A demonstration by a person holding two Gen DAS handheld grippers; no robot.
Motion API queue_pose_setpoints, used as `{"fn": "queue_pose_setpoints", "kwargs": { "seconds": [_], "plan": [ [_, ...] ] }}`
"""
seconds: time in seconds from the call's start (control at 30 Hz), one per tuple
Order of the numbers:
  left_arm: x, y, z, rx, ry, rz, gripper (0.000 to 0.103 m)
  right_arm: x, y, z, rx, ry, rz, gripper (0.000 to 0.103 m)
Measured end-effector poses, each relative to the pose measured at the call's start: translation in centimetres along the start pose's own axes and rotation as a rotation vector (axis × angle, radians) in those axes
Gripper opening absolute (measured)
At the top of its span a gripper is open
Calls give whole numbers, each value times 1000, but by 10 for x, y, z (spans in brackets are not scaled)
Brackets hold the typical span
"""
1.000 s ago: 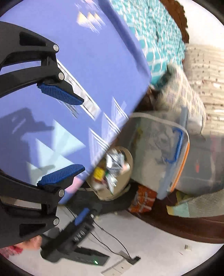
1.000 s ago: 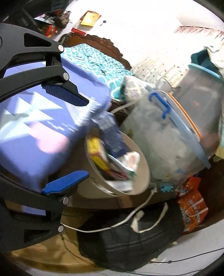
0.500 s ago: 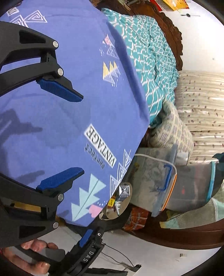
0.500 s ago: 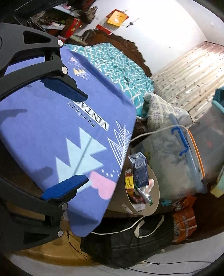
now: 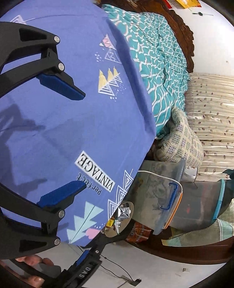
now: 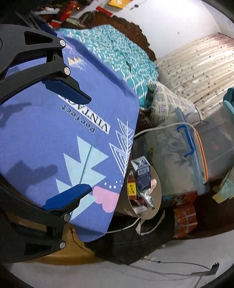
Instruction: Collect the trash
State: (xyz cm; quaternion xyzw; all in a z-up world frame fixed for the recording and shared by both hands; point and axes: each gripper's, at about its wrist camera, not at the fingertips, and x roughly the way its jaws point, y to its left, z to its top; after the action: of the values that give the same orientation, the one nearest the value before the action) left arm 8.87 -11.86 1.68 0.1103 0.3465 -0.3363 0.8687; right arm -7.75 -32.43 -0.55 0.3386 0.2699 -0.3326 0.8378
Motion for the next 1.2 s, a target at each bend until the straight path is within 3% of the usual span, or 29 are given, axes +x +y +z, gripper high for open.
{"fn": "queue_pose_setpoints", "kwargs": {
  "seconds": [0.17, 0.37, 0.5, 0.77, 0.9, 1.0, 1.2],
  "plan": [
    [16, -2, 1, 11, 31, -8, 92, -4, -4, -8, 24, -15, -40, 89],
    [16, -20, -11, 68, 16, 20, 94, -44, -27, -27, 0, -76, -32, 89],
    [-9, -31, -15, 55, -13, 43, 94, -52, -41, -23, -7, -67, 27, 89],
    [-70, -60, -32, 38, -89, 185, 94, -73, -52, -11, -50, -72, 207, 89],
    [-92, -72, -42, 18, -88, 207, 94, -95, -67, -11, -26, -97, 274, 90],
    [-103, -86, -47, 53, -103, 253, 94, -107, -75, -16, -18, -116, 299, 90],
    [-109, -105, -48, 95, -110, 257, 95, -111, -88, -25, 7, -105, 302, 90]
  ]
}}
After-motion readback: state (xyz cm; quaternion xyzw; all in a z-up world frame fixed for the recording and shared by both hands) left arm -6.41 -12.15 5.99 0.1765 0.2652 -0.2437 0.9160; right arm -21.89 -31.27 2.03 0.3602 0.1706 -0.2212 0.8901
